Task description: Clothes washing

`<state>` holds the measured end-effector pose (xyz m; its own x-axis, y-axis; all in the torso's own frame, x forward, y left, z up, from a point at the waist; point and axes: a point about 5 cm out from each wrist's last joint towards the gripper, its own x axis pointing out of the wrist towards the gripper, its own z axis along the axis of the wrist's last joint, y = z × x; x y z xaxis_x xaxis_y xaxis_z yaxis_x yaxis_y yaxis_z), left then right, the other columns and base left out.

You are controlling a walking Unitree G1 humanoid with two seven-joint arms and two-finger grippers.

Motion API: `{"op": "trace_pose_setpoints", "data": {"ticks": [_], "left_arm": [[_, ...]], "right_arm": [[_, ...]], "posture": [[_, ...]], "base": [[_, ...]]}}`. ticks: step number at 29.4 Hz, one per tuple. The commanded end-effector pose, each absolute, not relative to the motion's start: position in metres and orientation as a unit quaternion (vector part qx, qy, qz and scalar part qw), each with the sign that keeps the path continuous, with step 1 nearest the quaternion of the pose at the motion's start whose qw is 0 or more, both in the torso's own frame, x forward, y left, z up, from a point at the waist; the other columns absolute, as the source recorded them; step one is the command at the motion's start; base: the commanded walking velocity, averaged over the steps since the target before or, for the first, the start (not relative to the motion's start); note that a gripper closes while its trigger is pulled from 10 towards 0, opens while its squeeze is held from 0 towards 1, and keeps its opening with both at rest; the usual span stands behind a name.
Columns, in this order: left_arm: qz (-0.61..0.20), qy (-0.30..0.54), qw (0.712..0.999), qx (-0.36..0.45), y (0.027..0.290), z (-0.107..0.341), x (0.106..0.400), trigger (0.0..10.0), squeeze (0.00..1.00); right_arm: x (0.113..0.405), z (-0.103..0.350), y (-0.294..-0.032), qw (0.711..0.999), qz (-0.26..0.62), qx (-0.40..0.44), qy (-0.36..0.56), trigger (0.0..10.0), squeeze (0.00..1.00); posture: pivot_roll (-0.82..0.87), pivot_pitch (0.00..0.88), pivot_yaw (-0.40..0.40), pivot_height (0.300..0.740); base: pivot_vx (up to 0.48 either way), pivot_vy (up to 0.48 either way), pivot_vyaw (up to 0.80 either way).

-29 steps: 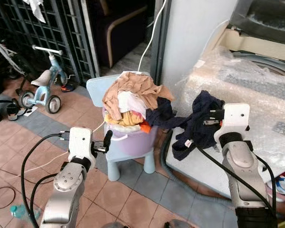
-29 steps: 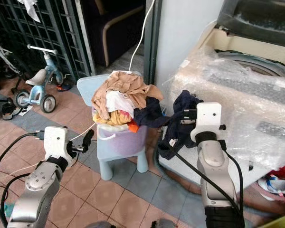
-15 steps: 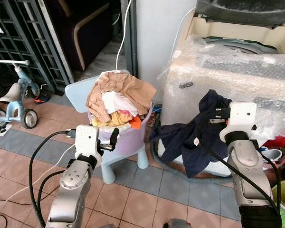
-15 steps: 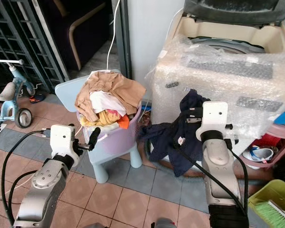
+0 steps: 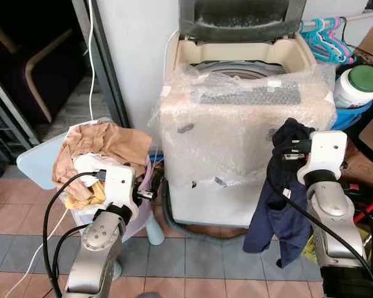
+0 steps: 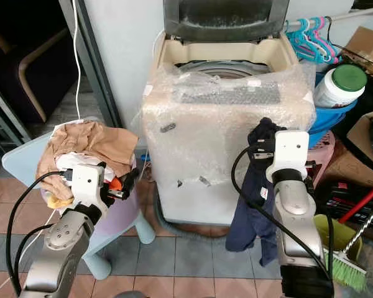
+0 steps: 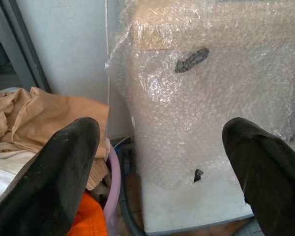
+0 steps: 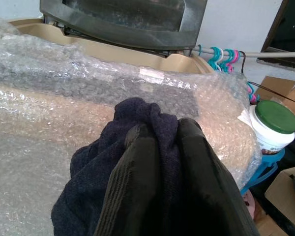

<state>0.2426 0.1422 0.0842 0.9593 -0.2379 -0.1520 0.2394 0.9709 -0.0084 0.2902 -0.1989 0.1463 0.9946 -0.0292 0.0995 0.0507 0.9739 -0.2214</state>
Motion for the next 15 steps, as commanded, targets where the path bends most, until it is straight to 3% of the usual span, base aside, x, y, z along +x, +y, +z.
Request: {"op": "trace_pose_setpoints", "data": {"ticks": [1,8,11,15], "left_arm": [[-0.117,0.069,0.991,0.008,0.142,0.089,0.246,10.0,0.0],[-0.099,0.079,0.992,-0.004,0.144,0.087,0.246,10.0,0.0],[-0.075,0.093,0.993,-0.018,0.149,0.084,0.246,10.0,0.0],[-0.054,0.106,0.992,-0.042,0.152,0.082,0.246,10.0,0.0]], "right_arm": [[0.292,0.156,-0.2,0.99,-0.013,-0.124,-0.071,10.0,0.0],[0.301,0.172,-0.186,0.984,0.045,-0.141,-0.102,10.0,0.0],[0.317,0.214,-0.165,0.964,0.12,-0.166,-0.17,10.0,0.0],[0.327,0.238,-0.161,0.955,0.131,-0.171,-0.202,10.0,0.0]], "posture": [[-0.06,0.003,0.033,0.74],[-0.05,0.005,0.037,0.74],[-0.05,0.003,0.033,0.74],[-0.05,0.003,0.031,0.74]], "base": [[0.39,0.0,0.0],[0.365,0.0,0.0],[0.347,0.0,0.0],[0.335,0.0,0.0]]}}
